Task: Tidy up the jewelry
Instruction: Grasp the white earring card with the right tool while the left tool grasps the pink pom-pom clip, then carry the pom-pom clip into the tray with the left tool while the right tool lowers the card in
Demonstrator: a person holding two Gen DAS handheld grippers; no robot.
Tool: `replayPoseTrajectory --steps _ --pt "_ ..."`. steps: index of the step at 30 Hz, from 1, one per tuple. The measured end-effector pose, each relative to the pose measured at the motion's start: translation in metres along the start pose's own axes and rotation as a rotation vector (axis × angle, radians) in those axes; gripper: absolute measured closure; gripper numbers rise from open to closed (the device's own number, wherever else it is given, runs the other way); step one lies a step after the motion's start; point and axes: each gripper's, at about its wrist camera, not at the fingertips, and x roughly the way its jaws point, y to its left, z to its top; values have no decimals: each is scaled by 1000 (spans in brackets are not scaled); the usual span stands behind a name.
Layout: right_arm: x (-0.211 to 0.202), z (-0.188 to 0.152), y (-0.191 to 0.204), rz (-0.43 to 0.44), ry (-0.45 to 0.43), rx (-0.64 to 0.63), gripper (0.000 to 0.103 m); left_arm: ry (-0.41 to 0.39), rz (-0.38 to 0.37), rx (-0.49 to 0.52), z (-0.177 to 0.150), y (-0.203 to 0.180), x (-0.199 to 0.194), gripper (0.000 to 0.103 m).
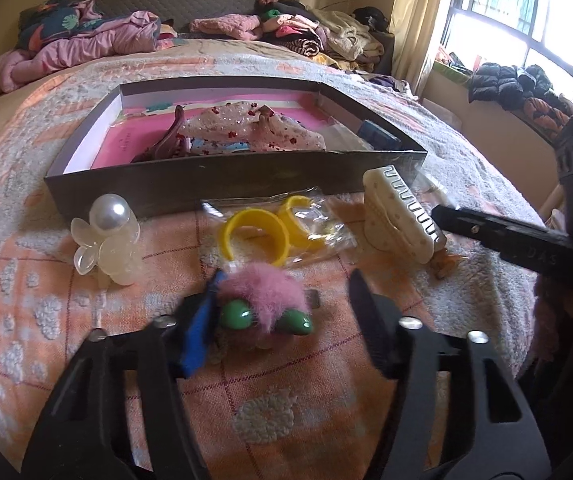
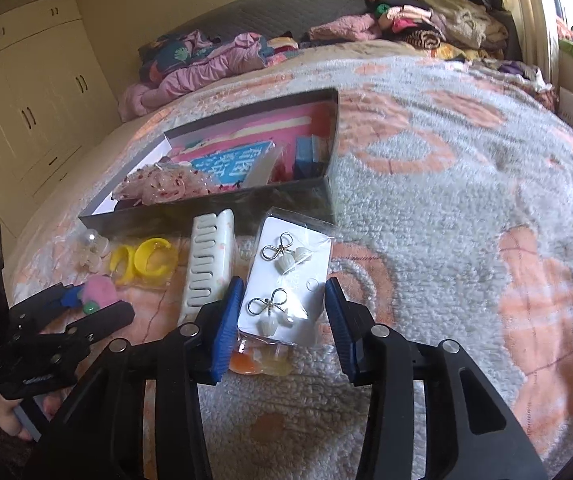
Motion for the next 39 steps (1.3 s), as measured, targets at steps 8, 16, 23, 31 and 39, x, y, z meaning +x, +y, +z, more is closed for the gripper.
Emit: replayPoseTrajectory --steps 8,16,23,31,39 --pt "-33 -4 7 -101 -92 -72 64 -5 -29 5 -2 -3 -8 65" --pt "-57 -13 19 -130 -133 -126 64 -32 -59 12 -5 -11 -26 65" --pt "-67 -14 37 -113 -155 -167 64 -68 -46 -4 -3 -6 -43 65" --pt "-75 -6 62 -77 -183 -225 64 -145 -10 -52 10 13 -72 65" --pt "-75 9 92 -33 -213 -303 64 -225 35 -111 27 43 -95 65"
